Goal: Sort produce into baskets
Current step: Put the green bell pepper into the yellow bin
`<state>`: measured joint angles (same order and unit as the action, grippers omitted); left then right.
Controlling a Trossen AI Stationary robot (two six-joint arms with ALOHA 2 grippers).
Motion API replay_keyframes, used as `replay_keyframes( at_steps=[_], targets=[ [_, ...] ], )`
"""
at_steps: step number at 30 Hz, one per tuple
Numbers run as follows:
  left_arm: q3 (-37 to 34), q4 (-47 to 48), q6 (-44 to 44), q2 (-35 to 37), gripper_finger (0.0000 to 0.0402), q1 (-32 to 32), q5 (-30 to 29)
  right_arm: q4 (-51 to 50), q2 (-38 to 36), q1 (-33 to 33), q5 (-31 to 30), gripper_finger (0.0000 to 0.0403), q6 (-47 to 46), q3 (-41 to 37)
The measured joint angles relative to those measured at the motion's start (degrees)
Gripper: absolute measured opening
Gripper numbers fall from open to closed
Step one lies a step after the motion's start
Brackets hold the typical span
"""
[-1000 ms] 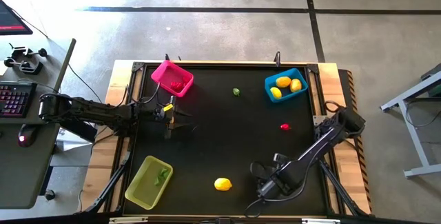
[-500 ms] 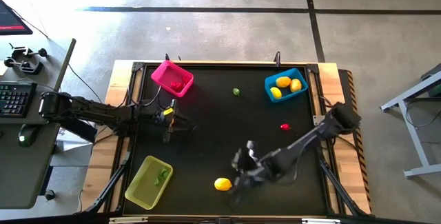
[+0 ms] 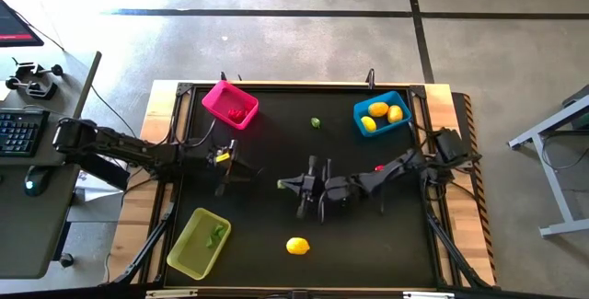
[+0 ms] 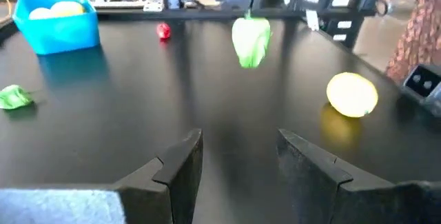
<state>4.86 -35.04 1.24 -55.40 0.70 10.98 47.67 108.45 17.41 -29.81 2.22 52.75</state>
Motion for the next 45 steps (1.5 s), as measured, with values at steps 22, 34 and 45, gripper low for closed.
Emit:
replay_keyframes(
  at_steps=[22,34,45],
  targets=[
    [2.9,-3.9,-2.1,-0.1,0.0171,-11.7,-13.3,3.2,5.8,-2.9,9.0,0.0,8.3,10.5],
    [4.7,-3.6,-2.7,-1.0,0.0176,-13.6,-11.1,3.6,5.8,-2.9,11.1,0.0,8.4,10.6],
    [10.0,-3.8,-3.0,-11.8,0.0246,-14.7,-13.0,3.5,5.8,-2.9,11.4,0.0,8.4,10.6]
  ],
)
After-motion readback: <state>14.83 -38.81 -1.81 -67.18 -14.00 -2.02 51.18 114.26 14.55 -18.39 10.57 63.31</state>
